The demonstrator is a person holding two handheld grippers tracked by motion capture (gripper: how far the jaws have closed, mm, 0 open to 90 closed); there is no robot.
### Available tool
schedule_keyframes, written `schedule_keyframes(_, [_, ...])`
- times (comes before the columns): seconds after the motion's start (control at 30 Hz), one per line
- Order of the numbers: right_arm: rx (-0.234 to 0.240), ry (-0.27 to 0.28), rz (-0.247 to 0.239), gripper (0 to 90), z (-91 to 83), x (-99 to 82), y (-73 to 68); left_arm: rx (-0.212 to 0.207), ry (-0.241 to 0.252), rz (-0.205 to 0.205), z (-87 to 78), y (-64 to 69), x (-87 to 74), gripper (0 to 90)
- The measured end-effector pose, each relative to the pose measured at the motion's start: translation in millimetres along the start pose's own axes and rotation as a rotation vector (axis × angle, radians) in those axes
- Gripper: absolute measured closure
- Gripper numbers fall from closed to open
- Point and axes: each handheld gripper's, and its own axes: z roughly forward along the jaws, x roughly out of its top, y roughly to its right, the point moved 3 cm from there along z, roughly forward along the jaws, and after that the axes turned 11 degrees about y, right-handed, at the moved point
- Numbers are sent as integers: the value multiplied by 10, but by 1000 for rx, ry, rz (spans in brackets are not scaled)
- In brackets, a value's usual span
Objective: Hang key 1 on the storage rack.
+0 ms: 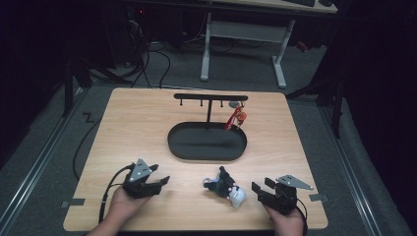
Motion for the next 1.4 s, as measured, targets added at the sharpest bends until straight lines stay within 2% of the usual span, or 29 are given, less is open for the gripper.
schedule_keyframes(0.03, [-1, 9, -15, 404, 8, -6, -5, 27, 2, -15, -73, -124, -53, 379])
schedule_keyframes(0.13, [-6, 16, -27, 410, 14, -9, -12, 51, 7, -27, -128, -216, -114, 377])
schedule_keyframes(0.2, [-20, 25, -43, 413, 22, -5, -12, 68, -17, -42, -155, -287, -165, 378])
schedule_keyframes(0.23, [-23, 26, -53, 410, 35, -3, -6, 78, -39, -51, -170, -345, -176, 351])
schedule_keyframes(0.4, [-39, -8, -69, 390, 80, -16, -31, 90, -29, -53, -198, -407, -191, 345])
schedule_keyframes(0.53, [-42, -45, -79, 384, 113, -2, -47, 106, -31, -11, -185, -401, -183, 306])
schedule_keyframes(0.6, [-56, -66, -101, 382, 133, 21, -62, 105, -26, -13, -175, -400, -180, 294])
schedule_keyframes(0.63, [-73, -94, -134, 382, 160, 34, -76, 102, -30, -15, -171, -404, -177, 292])
schedule_keyframes(0.67, [-73, -94, -134, 382, 160, 34, -76, 99, -25, -18, -163, -406, -175, 292])
schedule_keyframes(0.7, [-85, -129, -157, 381, 192, 42, -84, 93, -18, -21, -150, -412, -163, 288])
schedule_keyframes(0.73, [-85, -129, -157, 381, 192, 42, -84, 93, -18, -21, -150, -412, -163, 287])
schedule_keyframes(0.8, [-93, -188, -166, 374, 236, 51, -93, 81, -13, -22, -131, -411, -145, 288])
schedule_keyframes(0.9, [-94, -217, -163, 374, 251, 81, -89, 69, -17, -16, -122, -399, -134, 287])
schedule_keyframes(1.03, [-105, -305, -182, 375, 269, 190, -89, 51, -12, 25, -121, -344, -107, 289])
schedule_keyframes(1.07, [-105, -305, -182, 375, 269, 190, -89, 51, -12, 25, -121, -344, -107, 289])
schedule_keyframes(1.1, [-116, -336, -185, 372, 270, 228, -85, 45, -10, 30, -123, -331, -106, 288])
schedule_keyframes(1.13, [-116, -336, -185, 372, 270, 228, -85, 45, -10, 30, -123, -331, -106, 289])
schedule_keyframes(1.23, [-140, -381, -199, 366, 282, 264, -58, 32, -15, 32, -136, -323, -115, 293])
schedule_keyframes(1.3, [-132, -441, -197, 350, 303, 285, -42, 26, -8, 31, -148, -318, -107, 296])
schedule_keyframes(1.4, [-129, -466, -211, 340, 317, 304, -43, 24, -2, 31, -150, -314, -99, 296])
